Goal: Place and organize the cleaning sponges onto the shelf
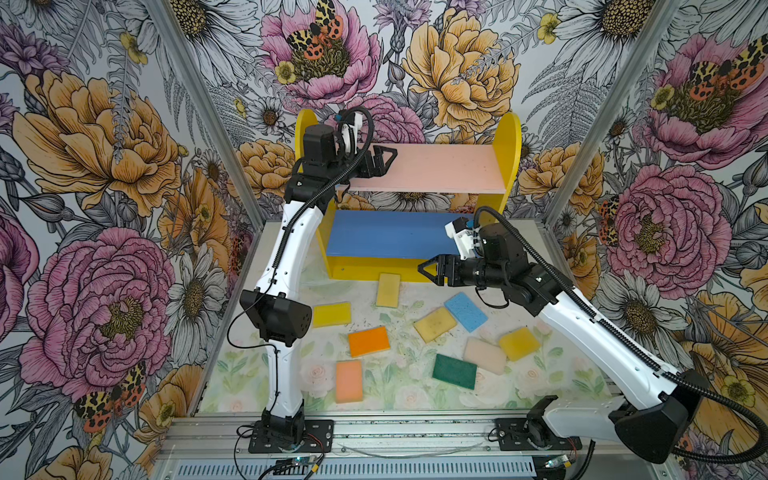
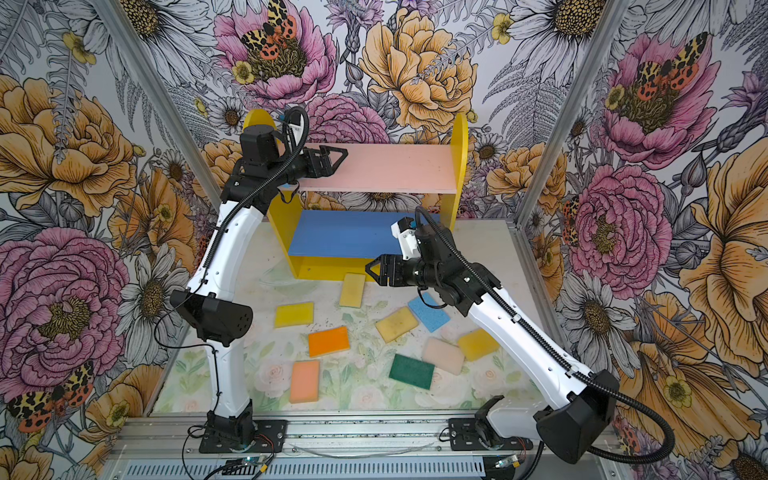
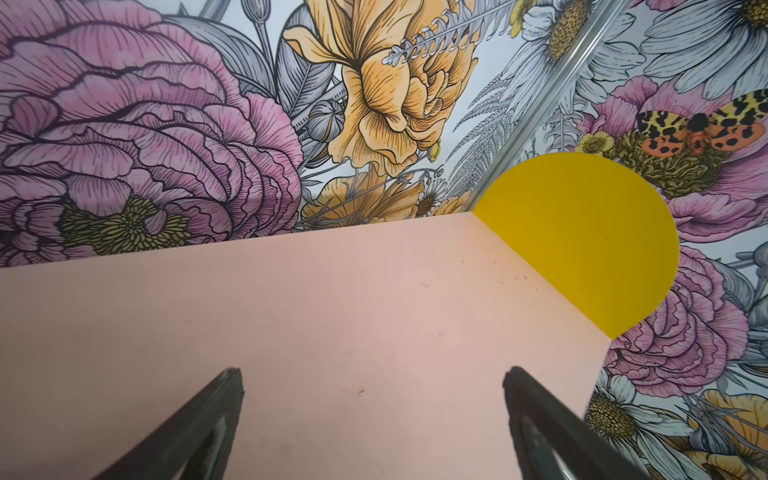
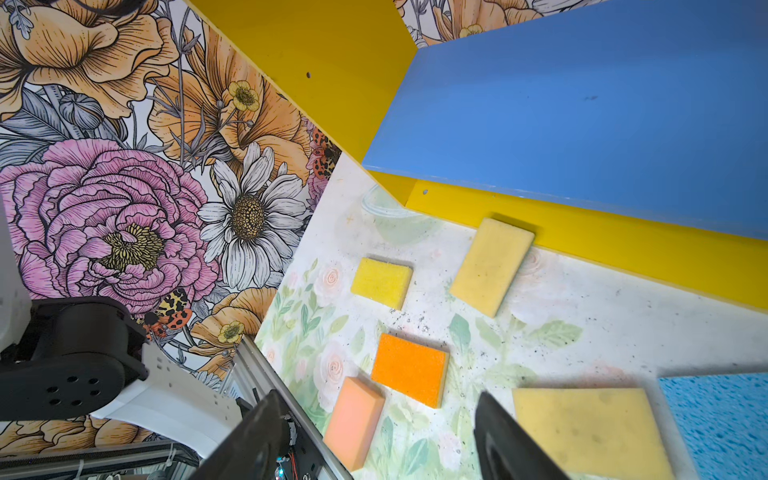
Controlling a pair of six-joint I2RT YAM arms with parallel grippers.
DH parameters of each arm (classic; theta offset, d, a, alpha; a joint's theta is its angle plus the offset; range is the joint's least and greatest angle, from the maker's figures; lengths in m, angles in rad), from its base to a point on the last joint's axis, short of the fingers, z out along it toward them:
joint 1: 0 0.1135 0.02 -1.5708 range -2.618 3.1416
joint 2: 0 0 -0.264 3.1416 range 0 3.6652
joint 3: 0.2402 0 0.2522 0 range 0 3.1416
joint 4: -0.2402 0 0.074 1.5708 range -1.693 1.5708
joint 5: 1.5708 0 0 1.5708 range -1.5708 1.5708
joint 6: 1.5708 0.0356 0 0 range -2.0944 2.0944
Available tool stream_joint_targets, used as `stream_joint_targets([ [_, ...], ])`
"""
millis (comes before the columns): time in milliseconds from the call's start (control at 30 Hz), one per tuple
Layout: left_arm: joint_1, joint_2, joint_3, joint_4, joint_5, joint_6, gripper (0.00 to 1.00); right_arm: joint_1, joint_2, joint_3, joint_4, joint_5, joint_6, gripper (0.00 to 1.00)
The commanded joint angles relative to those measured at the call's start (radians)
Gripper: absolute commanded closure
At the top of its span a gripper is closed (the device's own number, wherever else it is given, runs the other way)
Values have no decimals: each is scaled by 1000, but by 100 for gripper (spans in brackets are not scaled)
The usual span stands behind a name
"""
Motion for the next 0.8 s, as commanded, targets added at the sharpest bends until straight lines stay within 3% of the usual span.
stream_joint_targets([
  [0,23,32,28,-58,-66,20,1,-3,1,-14,27,-16,-4,26],
  [367,28,60,47,35,-49,-13,1,-3,12,-11,27,-29,10,26],
  [767,10,34,25,181,63,-107,1,-3,-39,-28,24,-7,35,26],
])
